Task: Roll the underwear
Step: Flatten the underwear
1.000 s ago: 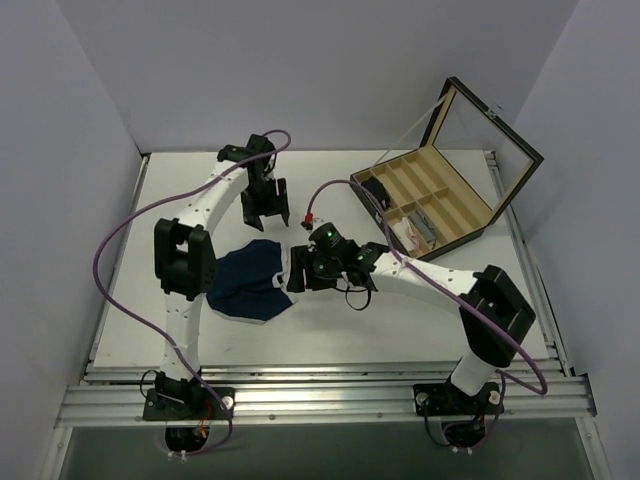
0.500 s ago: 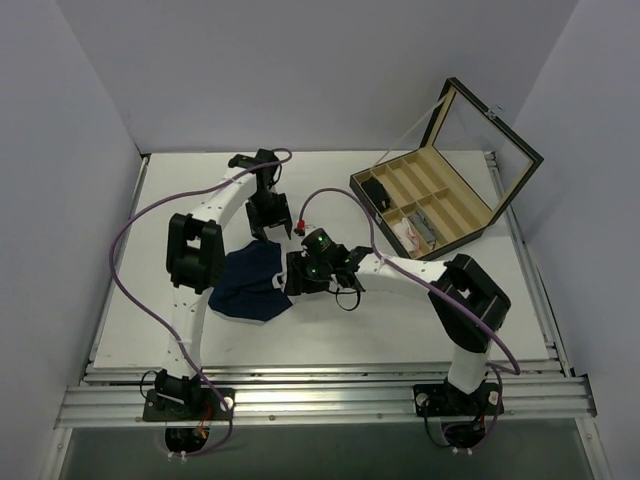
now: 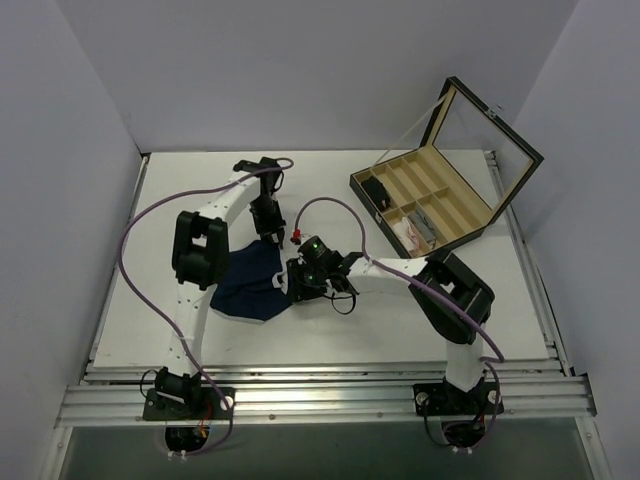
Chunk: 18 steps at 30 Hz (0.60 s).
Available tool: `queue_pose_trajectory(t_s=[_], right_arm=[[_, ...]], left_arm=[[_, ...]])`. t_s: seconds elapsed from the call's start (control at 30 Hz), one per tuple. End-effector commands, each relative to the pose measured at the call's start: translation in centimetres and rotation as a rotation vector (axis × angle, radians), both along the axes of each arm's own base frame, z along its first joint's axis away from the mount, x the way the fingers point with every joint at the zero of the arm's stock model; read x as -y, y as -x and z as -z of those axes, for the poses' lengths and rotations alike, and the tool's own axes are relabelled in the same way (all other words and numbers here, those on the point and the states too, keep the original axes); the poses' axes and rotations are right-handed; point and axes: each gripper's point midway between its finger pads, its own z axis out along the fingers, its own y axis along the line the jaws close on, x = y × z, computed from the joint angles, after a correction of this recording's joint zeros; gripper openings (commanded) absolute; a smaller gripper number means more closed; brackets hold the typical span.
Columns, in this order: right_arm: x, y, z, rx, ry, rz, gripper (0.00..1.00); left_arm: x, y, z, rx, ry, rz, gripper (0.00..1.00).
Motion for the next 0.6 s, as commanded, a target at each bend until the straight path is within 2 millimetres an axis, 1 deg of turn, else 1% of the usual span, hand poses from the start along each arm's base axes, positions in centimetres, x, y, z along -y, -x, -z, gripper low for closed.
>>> queue_pose_trajectory(t_s=[0.0,0.03,0.07,0.1,0.2,0.23,0.27,0.3,0.33,0.37,0.4,0.43,0.47,0.5,0.53,0.57], right_arm=[[0.8,1.0,1.6,-0.023,0.039,-0.004,0.29],[1.0,0.9,1.7,-0.02,0.048,0.006,0.19],[1.1,0.9,1.9,-0.022,0.056,0.009,0.13],[1.2,0.9,1.9,-0.022,0.065,0.009,0.02],[1.7,0.5,1.7,-0.009,0.088,0.026,0.0],[1.9,0.0,1.3,0.01,0.099,0.038,0.0],[2.0,-0.3,0.5,0.029,0.102,0.044,0.0],[2.5,-0.5,0.1,0.043,0.123,0.044,0.0],[2.5,-1.2,-1.0,0.071,0.124,0.052,0.0],[2.9,-2.3,-2.7,0.132,0.132,0.082,0.0],[4.0,-2.3,-3.1,0.134,0.181,0.09,0.0],[4.6,-2.9,-3.9,0.166,0.201,0.091,0.0],[4.8,-4.2,-6.1,0.226,0.2,0.124,0.0],[5.7,-4.3,-6.7,0.234,0.231,0.132,0.0],[6.1,-4.7,-7.5,0.254,0.242,0.142,0.0],[6.6,-5.2,-8.9,0.284,0.244,0.152,0.0]], left_arm=[[-0.7,0.1,-0.1,-0.007,-0.022,-0.017,0.21],[-0.7,0.0,-0.2,-0.005,-0.017,-0.02,0.1],[-1.0,-0.2,-0.4,-0.002,-0.014,-0.028,0.05],[-1.0,-0.4,-0.7,0.007,-0.006,-0.031,0.03],[-1.8,-1.3,-2.0,0.043,0.0,-0.056,0.02],[-1.8,-1.9,-3.2,0.076,0.012,-0.065,0.02],[-2.2,-2.3,-3.8,0.092,0.02,-0.076,0.02],[-2.3,-2.8,-4.9,0.127,0.033,-0.083,0.02],[-2.3,-3.3,-5.6,0.149,0.042,-0.089,0.02],[-2.3,-3.5,-6.2,0.16,0.059,-0.092,0.02],[-2.7,-3.9,-7.1,0.177,0.07,-0.102,0.02],[-2.7,-4.0,-7.6,0.188,0.078,-0.104,0.02],[-2.6,-4.2,-8.2,0.201,0.092,-0.107,0.02],[-2.8,-4.5,-9.2,0.227,0.103,-0.112,0.02],[-2.9,-4.6,-9.7,0.238,0.11,-0.12,0.02],[-2.9,-4.7,-10.2,0.249,0.119,-0.128,0.02]])
